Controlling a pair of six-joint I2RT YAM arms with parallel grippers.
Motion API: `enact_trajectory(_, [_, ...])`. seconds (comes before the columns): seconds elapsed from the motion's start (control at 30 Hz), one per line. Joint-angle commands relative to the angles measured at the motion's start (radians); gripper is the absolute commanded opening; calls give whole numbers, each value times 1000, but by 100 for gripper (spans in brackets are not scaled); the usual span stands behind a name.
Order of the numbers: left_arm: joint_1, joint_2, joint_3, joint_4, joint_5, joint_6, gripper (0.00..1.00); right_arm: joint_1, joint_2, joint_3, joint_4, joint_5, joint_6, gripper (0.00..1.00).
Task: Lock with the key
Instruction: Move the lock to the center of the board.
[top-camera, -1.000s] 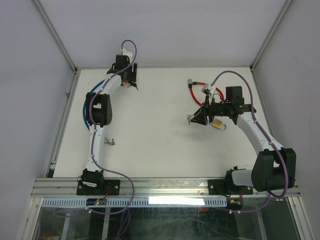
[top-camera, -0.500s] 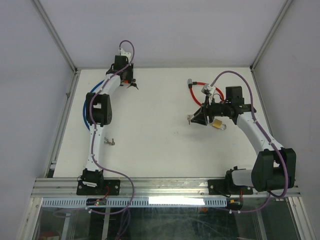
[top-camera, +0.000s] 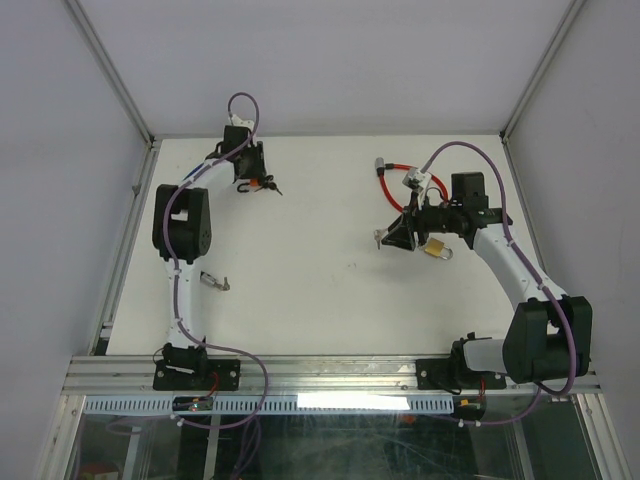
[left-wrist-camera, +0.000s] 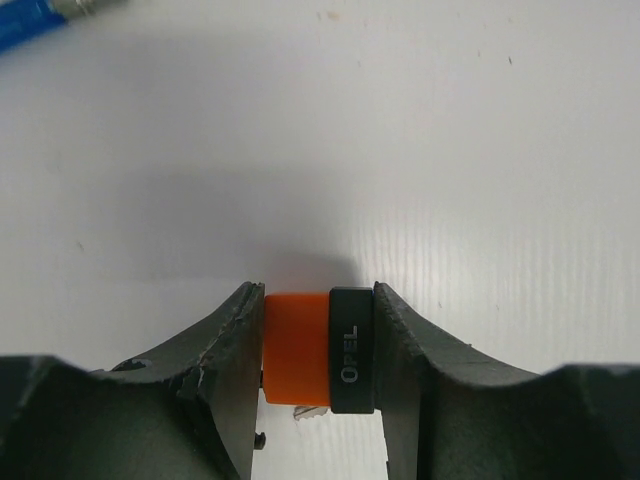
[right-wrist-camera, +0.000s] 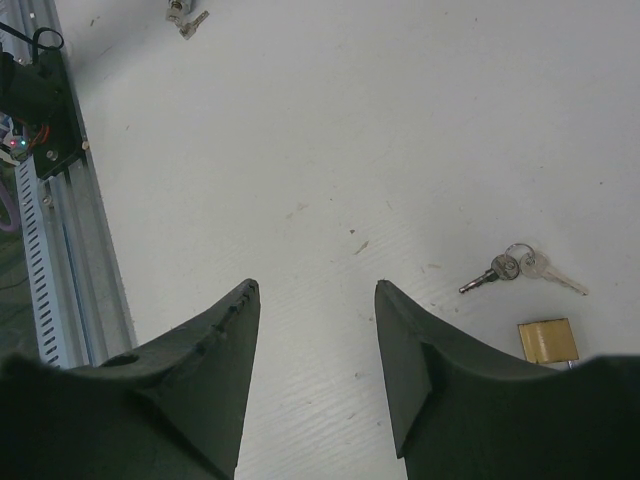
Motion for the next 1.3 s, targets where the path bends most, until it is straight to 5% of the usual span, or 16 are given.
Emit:
enact_trajectory(0.0, [-62,-179,-212,116,-4,-124,26,7,-4,41,12,-27,-11,52])
enact_trajectory(0.37, [-281,-428,-643,284,-222,-248,26,18,31,17,60,-79,41,52])
enact_trajectory(0.57, [-397,-464,-738,354,-236,-318,27,26,104,-37,214,-138,198,52])
enact_trajectory(1.0, [-438,-569,-831,400,-219,-356,62,43,155,-43,249,-127,234,52])
enact_trajectory(1.27, [-438,-718,-972,514,-202,-302,66,55,188,-40,250,-129,240,52])
